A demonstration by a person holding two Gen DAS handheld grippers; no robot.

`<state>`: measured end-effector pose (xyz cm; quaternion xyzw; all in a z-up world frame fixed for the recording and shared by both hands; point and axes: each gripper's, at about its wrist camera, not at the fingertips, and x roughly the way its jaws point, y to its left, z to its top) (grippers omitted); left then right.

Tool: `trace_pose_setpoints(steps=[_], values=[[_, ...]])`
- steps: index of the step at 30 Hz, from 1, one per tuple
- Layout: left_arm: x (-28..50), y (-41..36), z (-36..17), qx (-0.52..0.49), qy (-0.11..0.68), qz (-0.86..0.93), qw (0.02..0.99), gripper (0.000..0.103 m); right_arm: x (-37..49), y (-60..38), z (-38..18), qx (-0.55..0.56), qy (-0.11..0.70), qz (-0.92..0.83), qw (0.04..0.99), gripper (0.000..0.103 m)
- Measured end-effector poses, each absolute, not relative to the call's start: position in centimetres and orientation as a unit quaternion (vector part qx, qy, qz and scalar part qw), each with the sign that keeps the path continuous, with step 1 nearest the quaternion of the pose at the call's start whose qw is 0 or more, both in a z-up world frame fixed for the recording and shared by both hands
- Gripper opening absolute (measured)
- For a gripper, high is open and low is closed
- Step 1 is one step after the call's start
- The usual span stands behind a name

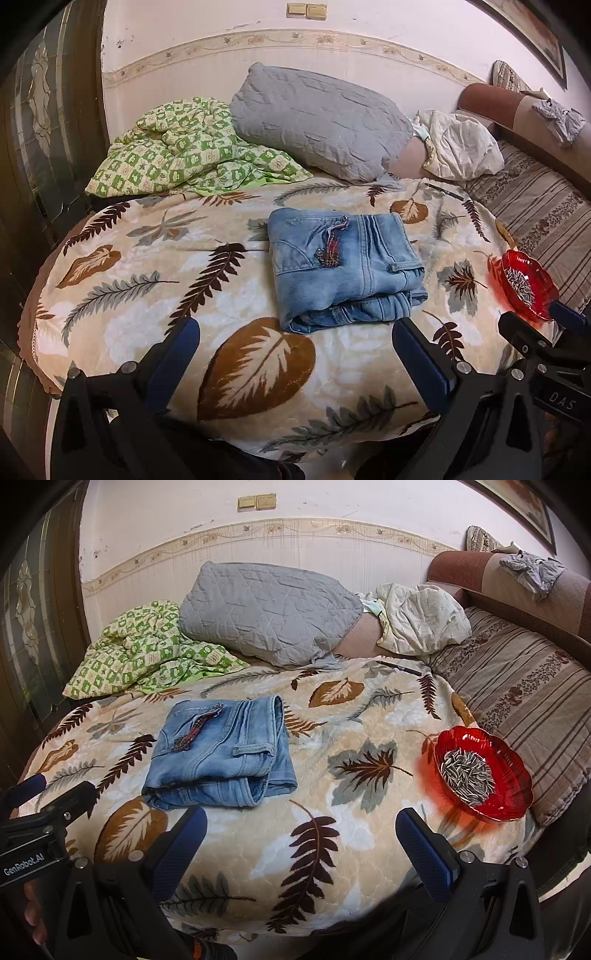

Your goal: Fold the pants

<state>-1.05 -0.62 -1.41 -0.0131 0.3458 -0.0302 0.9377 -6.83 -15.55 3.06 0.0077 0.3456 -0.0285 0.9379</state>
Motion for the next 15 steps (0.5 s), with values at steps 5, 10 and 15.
trace_pose_setpoints(steps=[5,10,15], values=[[-1.0,-0.5,-1.4,-0.011,0.347,-0.032,0.937,0.103,-6.9,-15.4,2.8,0.007,0.347,-0.028,0.938,0.103],[-1.0,-0.6,-1.5,-0.01,0.346,-0.03,0.938,0.103,-6.8,-15.4,2.8,0.008,0.347,-0.029,0.937,0.103],[-1.4,0.4,-1.4,-0.043,0.328,-0.062,0.941,0.103,-6.8,-15.4,2.3,0.008,0.349,-0.03,0.937,0.103]])
